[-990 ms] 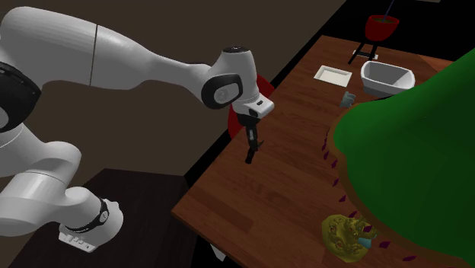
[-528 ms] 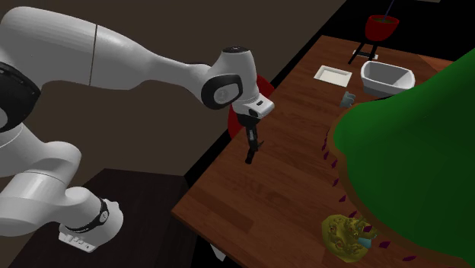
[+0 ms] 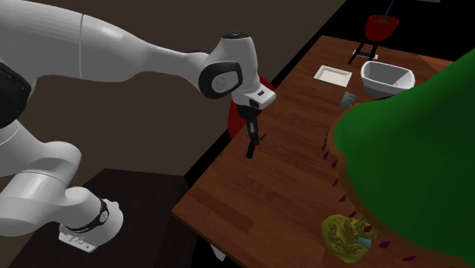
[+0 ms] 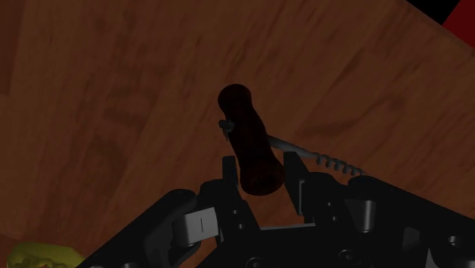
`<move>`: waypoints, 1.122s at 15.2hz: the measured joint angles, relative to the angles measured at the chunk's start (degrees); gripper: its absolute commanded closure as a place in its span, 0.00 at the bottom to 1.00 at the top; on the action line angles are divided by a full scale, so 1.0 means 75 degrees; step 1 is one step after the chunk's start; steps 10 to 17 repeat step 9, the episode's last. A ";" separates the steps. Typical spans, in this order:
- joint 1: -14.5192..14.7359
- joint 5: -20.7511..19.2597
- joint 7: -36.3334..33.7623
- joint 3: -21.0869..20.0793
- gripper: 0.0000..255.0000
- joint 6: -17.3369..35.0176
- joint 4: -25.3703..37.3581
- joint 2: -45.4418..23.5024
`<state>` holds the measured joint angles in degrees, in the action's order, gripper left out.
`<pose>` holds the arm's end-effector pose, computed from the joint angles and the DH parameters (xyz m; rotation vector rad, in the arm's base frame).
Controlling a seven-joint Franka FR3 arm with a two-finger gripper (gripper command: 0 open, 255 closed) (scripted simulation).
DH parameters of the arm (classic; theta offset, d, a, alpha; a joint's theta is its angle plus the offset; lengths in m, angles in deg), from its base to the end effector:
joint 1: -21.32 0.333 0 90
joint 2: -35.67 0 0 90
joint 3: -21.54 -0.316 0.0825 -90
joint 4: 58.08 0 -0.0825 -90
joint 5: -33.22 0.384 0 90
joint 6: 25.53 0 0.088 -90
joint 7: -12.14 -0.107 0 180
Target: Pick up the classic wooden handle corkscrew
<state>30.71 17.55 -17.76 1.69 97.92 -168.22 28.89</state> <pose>0.5304 0.2776 0.4455 3.0096 0.1824 0.3086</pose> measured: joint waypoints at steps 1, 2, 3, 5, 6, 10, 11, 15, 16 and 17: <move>-0.0008 0.0030 0.0039 0.0000 1.00 -0.0070 0.0038 0.0040; -0.0008 0.0054 0.0069 -0.0004 1.00 -0.0164 0.0112 0.0065; 0.0002 0.0076 0.0079 -0.0015 1.00 -0.0263 0.0186 0.0090; -0.0001 0.0125 0.0136 -0.0021 1.00 -0.0438 0.0317 0.0145; 0.0000 0.0141 0.0159 -0.0024 1.00 -0.0521 0.0389 0.0160; -0.0006 0.0199 0.0240 -0.0028 1.00 -0.0764 0.0584 0.0220; -0.0006 0.0199 0.0240 -0.0028 1.00 -0.0764 0.0584 0.0220; -0.0006 0.0199 0.0240 -0.0028 1.00 -0.0764 0.0584 0.0220; -0.0006 0.0199 0.0240 -0.0028 1.00 -0.0764 0.0584 0.0220; -0.0006 0.0199 0.0240 -0.0028 1.00 -0.0764 0.0584 0.0220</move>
